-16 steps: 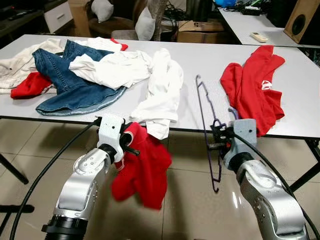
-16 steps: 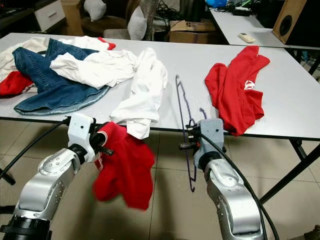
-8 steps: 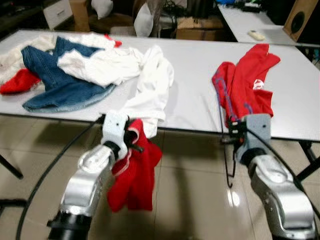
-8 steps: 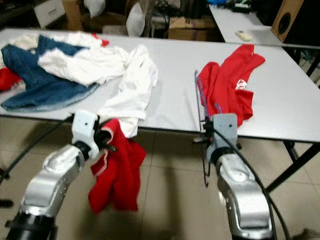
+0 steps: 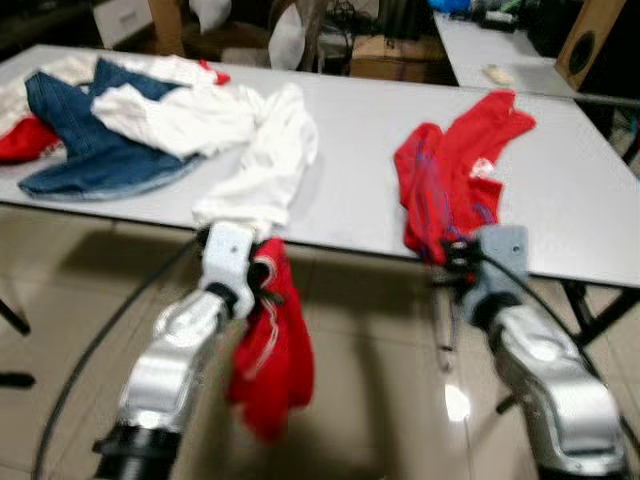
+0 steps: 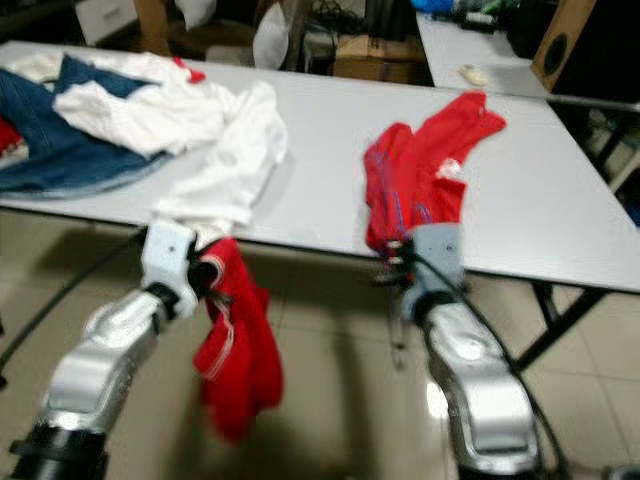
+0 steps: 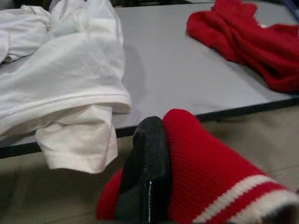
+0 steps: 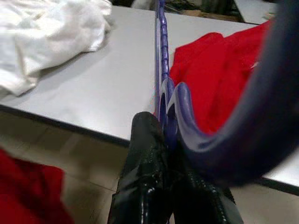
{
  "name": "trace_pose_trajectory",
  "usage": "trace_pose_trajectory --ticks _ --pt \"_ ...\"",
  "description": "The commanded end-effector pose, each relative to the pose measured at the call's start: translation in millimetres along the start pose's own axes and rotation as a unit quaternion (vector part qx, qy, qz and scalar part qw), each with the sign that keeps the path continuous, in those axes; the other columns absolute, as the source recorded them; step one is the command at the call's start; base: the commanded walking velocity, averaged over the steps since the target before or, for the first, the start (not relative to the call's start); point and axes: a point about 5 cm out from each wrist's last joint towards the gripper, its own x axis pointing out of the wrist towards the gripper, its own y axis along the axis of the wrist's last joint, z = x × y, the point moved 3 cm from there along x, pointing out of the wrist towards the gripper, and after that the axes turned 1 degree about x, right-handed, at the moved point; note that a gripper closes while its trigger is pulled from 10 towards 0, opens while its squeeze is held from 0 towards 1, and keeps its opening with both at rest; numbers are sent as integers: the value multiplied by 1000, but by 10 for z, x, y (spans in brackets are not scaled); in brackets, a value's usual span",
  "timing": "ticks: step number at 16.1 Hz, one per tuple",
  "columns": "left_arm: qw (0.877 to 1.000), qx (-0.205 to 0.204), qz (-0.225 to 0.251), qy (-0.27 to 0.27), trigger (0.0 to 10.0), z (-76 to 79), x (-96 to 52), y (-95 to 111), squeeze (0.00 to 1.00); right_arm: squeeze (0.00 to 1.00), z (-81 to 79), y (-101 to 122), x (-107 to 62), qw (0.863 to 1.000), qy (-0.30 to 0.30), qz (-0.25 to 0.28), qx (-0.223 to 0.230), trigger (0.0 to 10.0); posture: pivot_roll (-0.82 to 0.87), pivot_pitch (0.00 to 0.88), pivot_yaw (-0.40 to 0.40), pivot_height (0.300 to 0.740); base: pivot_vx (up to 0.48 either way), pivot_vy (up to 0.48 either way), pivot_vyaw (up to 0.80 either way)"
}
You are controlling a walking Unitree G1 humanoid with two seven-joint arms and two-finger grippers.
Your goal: Hang hanger
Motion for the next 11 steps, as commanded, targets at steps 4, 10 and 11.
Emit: trace_pose_trajectory --ticks 4,10,11 --pt "999 -7 31 -17 10000 77 38 137 0 0 139 117 -41 1000 -16 26 -7 10000 -132 0 12 740 0 -219 0" --pt "998 9 48 -28 10000 124 73 232 0 0 72 77 -58 1000 16 19 -10 10000 -132 0 8 740 0 0 -473" --pt "998 -8 59 -14 10000 63 89 291 0 0 44 96 -55 999 39 21 -17 10000 -131 0 8 740 0 0 -587"
